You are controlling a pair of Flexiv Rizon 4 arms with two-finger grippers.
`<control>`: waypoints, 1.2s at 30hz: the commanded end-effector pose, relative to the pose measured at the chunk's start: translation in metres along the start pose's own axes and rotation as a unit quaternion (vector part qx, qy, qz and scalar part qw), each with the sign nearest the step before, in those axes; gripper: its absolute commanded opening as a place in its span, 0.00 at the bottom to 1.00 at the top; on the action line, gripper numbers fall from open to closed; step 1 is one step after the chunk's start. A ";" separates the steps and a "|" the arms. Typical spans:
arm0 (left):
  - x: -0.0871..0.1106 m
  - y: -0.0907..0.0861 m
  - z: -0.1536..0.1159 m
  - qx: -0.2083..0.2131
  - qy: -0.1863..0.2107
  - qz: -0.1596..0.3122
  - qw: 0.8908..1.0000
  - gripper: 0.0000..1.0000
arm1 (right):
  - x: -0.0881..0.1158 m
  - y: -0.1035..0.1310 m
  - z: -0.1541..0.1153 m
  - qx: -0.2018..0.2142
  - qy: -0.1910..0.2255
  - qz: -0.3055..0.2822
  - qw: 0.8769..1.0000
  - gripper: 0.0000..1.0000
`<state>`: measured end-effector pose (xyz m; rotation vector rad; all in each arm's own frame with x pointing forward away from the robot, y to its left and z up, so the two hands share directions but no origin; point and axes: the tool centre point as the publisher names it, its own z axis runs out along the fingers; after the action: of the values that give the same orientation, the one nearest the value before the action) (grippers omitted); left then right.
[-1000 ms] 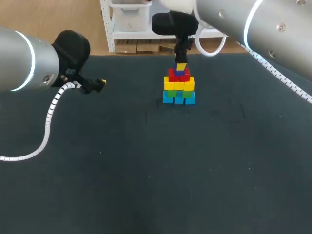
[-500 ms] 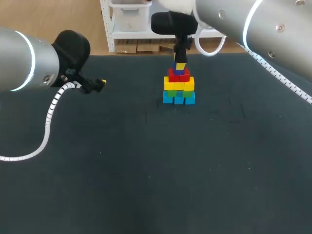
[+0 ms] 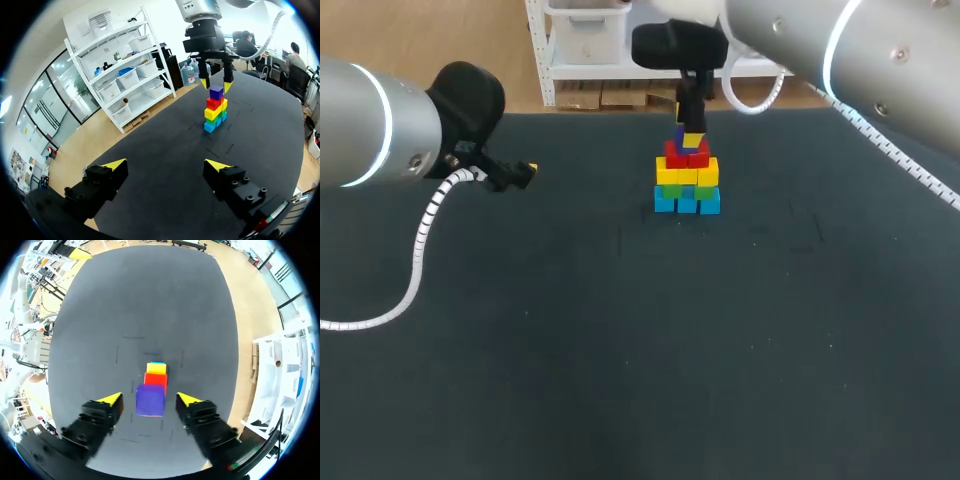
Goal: Place the blue cubes, place green cubes on the blue cubes, place the yellow cubes on the green cubes, then place the red cubes on the yellow cubes, and place purple cube on the red cubes.
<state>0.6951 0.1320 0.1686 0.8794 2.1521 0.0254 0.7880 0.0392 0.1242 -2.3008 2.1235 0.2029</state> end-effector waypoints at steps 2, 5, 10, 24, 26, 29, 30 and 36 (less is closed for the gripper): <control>0.000 0.001 0.000 0.001 -0.001 0.000 1.000 1.00 | 0.007 -0.004 -0.012 -0.012 -0.028 0.007 1.000 1.00; 0.000 0.001 0.000 0.001 -0.001 0.000 1.000 1.00 | 0.007 -0.004 -0.012 -0.012 -0.028 0.007 1.000 1.00; 0.000 0.001 0.000 0.001 -0.001 0.000 1.000 1.00 | 0.007 -0.004 -0.012 -0.012 -0.028 0.007 1.000 1.00; 0.000 0.001 0.000 0.001 -0.001 0.000 1.000 1.00 | 0.050 0.016 -0.043 0.066 -0.108 0.054 0.990 1.00; 0.000 0.001 0.000 0.001 -0.001 0.000 1.000 1.00 | 0.057 0.019 -0.046 0.078 -0.120 0.064 0.988 1.00; 0.000 0.001 0.000 0.001 -0.001 0.000 1.000 1.00 | 0.070 0.023 -0.049 0.087 -0.137 0.082 0.983 1.00; 0.000 0.001 0.000 0.001 -0.001 0.000 1.000 1.00 | 0.074 0.024 -0.050 0.091 -0.140 0.089 0.982 1.00; 0.000 0.001 0.000 0.001 -0.001 0.000 1.000 1.00 | 0.098 0.033 -0.048 0.128 -0.168 0.122 0.970 1.00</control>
<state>0.6951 0.1320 0.1686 0.8794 2.1521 0.0255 0.7903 -0.0509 0.1684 -1.9604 2.2506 0.4339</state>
